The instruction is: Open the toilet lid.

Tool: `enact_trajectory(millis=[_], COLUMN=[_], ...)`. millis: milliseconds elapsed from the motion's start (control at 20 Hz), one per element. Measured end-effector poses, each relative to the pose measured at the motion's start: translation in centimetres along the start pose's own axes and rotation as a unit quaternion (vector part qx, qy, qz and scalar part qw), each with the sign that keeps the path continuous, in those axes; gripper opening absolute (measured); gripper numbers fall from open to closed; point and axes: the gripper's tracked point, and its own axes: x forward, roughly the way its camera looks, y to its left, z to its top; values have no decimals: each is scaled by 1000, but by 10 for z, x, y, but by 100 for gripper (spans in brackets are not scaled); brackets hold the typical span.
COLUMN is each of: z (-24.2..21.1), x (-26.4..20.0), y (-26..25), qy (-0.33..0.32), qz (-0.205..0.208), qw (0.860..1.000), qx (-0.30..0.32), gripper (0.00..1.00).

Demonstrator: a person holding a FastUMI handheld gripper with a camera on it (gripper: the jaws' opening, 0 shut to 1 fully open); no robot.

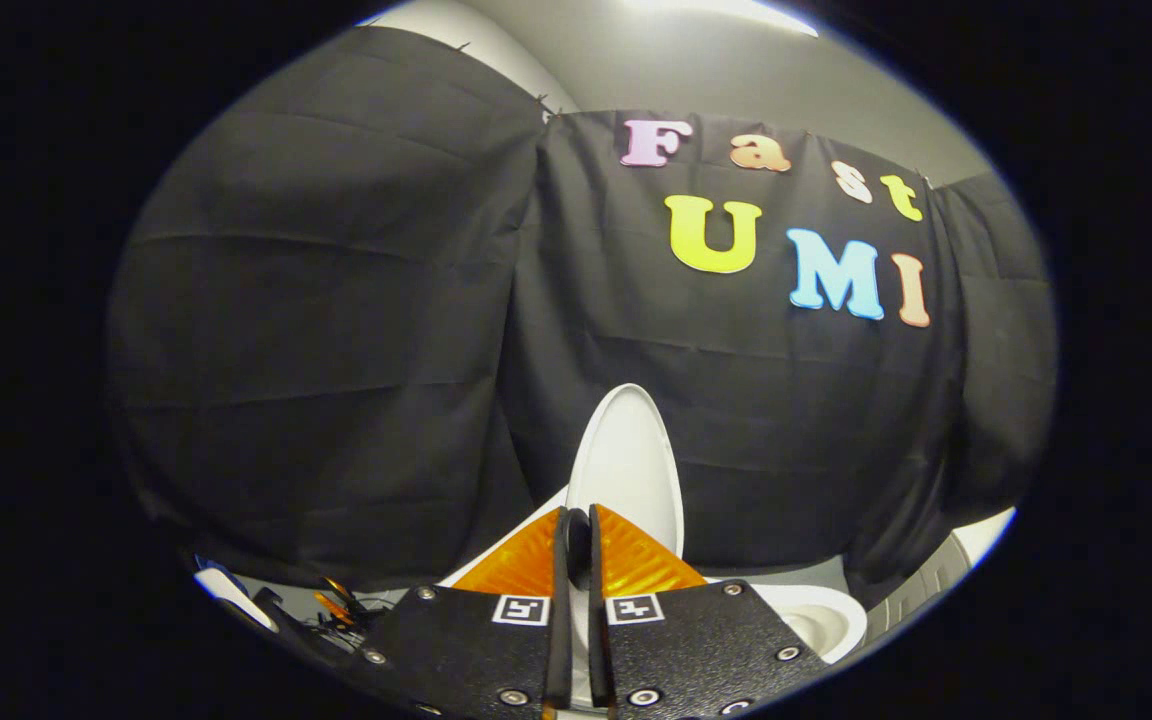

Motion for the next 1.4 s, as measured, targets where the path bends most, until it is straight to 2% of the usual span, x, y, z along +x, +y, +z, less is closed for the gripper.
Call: enact_trajectory(millis=[100,250,350,450,550,700,850,1100,1250,1400], z=[2,37,46,50,49,38,28,-4,-28,-41], x=[-12,-42,-59,-77,-95,-115,-131,-173,-201,-223], y=[-7,-35,-51,-78,-109,-164,-211,-310,-350,-372], qy=[-8,-53,-78,-92,-95,-86,-103,-108,-103,-117], qz=[12,-2,2,-4,-25,-68,-89,-178,-218,-230], qw=[1000,998,997,995,995,994,991,978,971,966], qx=[-7,-23,-4,25,31,-1,0,-8,-4,3], gripper=[28,63,87,94,95,95,95,95,95,95])
